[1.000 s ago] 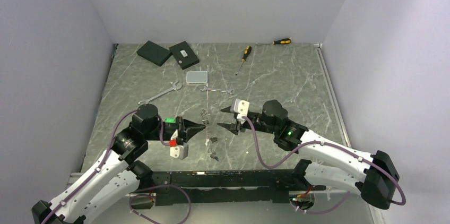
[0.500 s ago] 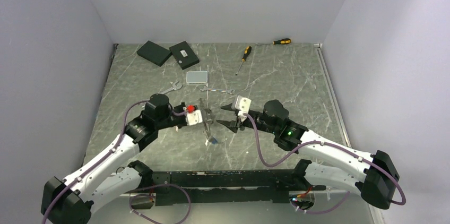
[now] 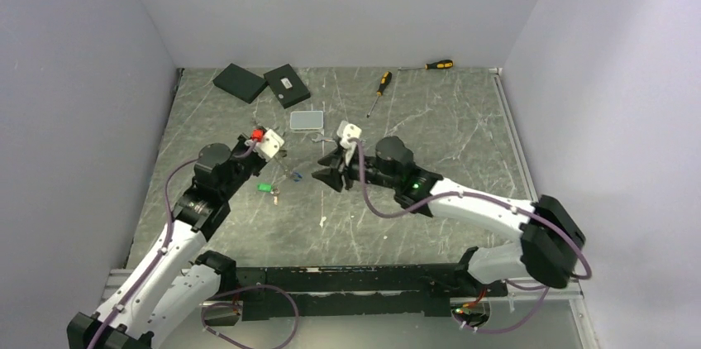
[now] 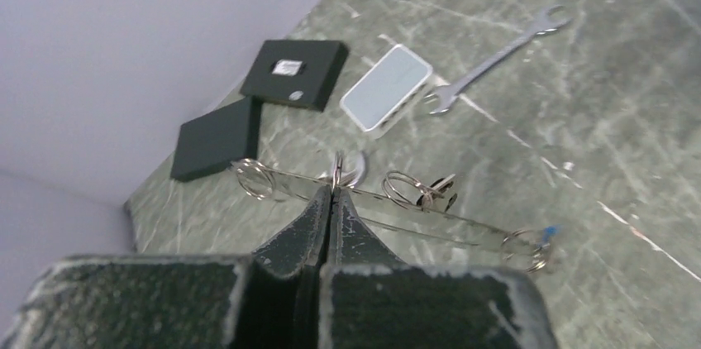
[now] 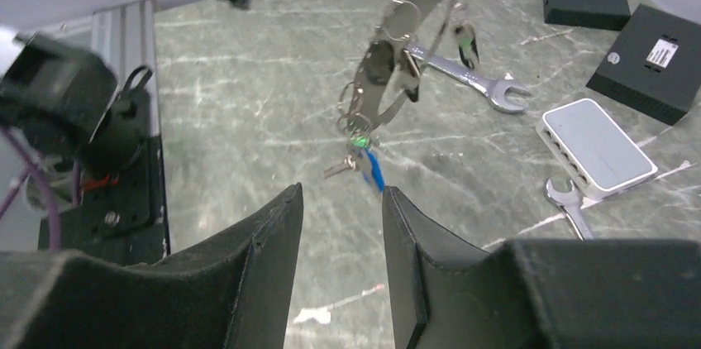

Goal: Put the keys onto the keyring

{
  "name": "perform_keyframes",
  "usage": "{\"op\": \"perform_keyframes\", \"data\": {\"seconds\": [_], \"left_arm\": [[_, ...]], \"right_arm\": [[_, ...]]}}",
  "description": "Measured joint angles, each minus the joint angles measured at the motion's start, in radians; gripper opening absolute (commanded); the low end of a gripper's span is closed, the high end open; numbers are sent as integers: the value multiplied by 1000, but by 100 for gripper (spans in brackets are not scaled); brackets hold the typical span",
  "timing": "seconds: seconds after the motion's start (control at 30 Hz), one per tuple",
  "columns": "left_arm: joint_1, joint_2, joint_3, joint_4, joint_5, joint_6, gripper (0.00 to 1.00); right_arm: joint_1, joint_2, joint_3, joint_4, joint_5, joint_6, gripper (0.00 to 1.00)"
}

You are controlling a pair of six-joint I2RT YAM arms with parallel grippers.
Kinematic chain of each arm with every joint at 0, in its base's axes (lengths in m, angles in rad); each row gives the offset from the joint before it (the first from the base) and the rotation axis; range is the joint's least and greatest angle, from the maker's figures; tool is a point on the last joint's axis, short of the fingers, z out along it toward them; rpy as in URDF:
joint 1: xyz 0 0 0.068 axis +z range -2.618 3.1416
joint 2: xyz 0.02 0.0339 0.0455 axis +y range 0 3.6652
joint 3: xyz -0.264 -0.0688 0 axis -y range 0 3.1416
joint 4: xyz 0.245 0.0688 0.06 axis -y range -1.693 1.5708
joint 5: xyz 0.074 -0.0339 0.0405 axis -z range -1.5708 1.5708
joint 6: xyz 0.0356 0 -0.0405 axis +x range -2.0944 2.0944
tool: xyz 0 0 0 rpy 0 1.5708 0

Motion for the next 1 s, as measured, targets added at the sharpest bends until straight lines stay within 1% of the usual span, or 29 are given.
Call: {"op": "perform_keyframes", "data": {"seconds": [0.1,0.3,0.4,0.53,0.63,0.77,0.83,1.0], "left_arm": [[31,-21,0,-1,-62,-16,0],[90,-83,-3,2,-194,-26,0],[108,-92,-16,27,-288,-27,0],[121,-63,-26,73,-465,-75,0],[135,-45,-26,92,-544,-108,0],[140,-59,-26,117,-595,-127,0],[140,-75,-28,134,-604,-128,0],[140,-96,-38,153,-606,-130,0]], "right_arm": [[3,119,97,6,39,61,42],[8,305,174,23,65,159,41],[11,404,240,8,62,192,41],[13,518,345,-14,47,226,41],[16,597,421,-35,28,241,39],[22,721,541,-77,-6,250,34],[24,766,575,-92,-21,251,31],[31,859,639,-150,-57,263,30]]}}
